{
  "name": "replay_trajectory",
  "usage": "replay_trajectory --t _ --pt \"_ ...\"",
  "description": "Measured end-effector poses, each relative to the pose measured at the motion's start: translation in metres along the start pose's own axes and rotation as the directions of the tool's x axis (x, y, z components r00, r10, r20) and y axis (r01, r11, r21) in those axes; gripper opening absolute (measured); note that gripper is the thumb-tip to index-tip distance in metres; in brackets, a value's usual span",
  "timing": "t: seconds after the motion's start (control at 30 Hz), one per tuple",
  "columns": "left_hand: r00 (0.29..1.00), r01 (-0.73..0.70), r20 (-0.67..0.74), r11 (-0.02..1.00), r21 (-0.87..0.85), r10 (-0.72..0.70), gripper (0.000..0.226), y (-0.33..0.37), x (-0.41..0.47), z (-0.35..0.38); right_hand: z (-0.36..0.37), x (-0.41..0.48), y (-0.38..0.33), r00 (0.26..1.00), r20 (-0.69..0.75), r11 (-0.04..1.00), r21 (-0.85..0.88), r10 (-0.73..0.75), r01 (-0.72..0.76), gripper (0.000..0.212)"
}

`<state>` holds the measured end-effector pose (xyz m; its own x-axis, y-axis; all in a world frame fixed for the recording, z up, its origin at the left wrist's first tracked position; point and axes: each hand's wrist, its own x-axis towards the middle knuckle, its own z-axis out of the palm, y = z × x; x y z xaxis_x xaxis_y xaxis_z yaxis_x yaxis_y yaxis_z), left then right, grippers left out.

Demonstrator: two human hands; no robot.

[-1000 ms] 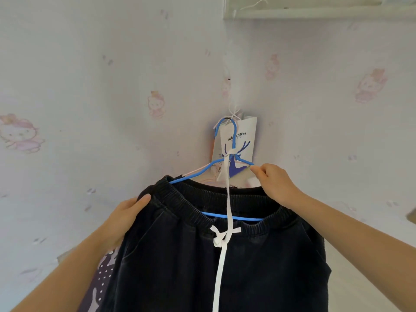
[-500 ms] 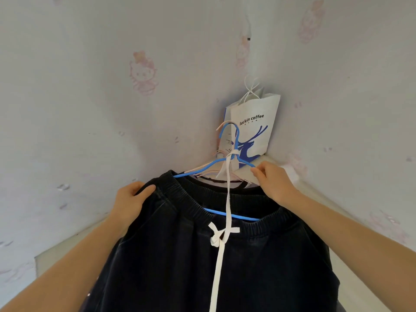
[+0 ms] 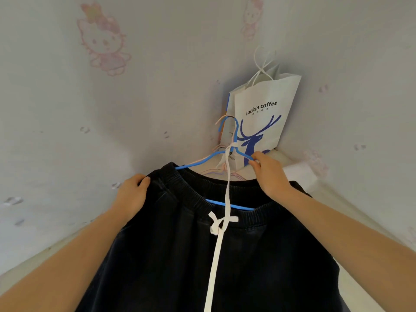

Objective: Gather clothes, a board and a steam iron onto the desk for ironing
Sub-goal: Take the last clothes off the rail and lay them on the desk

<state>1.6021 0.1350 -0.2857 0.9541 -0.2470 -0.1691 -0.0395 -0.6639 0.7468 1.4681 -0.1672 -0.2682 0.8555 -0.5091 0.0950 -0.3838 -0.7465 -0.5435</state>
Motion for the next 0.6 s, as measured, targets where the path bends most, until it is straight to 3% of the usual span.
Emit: replay_trajectory --t 0.13,0.33,0.47,0.6 --pt "1.0 0.01 -0.027 0.998 0.063 -0.008 0.02 -0.019 0.007 0.016 0.024 0.003 0.015 0.999 0.041 0.998 -0.054 -0.034 0.037 0.023" --pt "0.988 0.095 -0.125 0.993 0.067 -0.086 0.024 -0.022 0.022 0.034 0.048 0.026 0.026 0.973 0.23 0.91 -0.402 -0.011 0.105 0.012" --pt "0.979 0.105 -0.182 0.992 0.068 -0.091 0.026 -0.019 0.038 0.034 0.054 0.05 0.028 0.969 0.237 0.895 -0.412 -0.075 0.17 0.011" --pt "0.982 0.077 -0.183 0.988 0.131 -0.052 0.026 -0.027 0.04 0.044 0.063 0.053 0.041 0.968 0.246 0.907 -0.397 -0.043 0.142 0.012"
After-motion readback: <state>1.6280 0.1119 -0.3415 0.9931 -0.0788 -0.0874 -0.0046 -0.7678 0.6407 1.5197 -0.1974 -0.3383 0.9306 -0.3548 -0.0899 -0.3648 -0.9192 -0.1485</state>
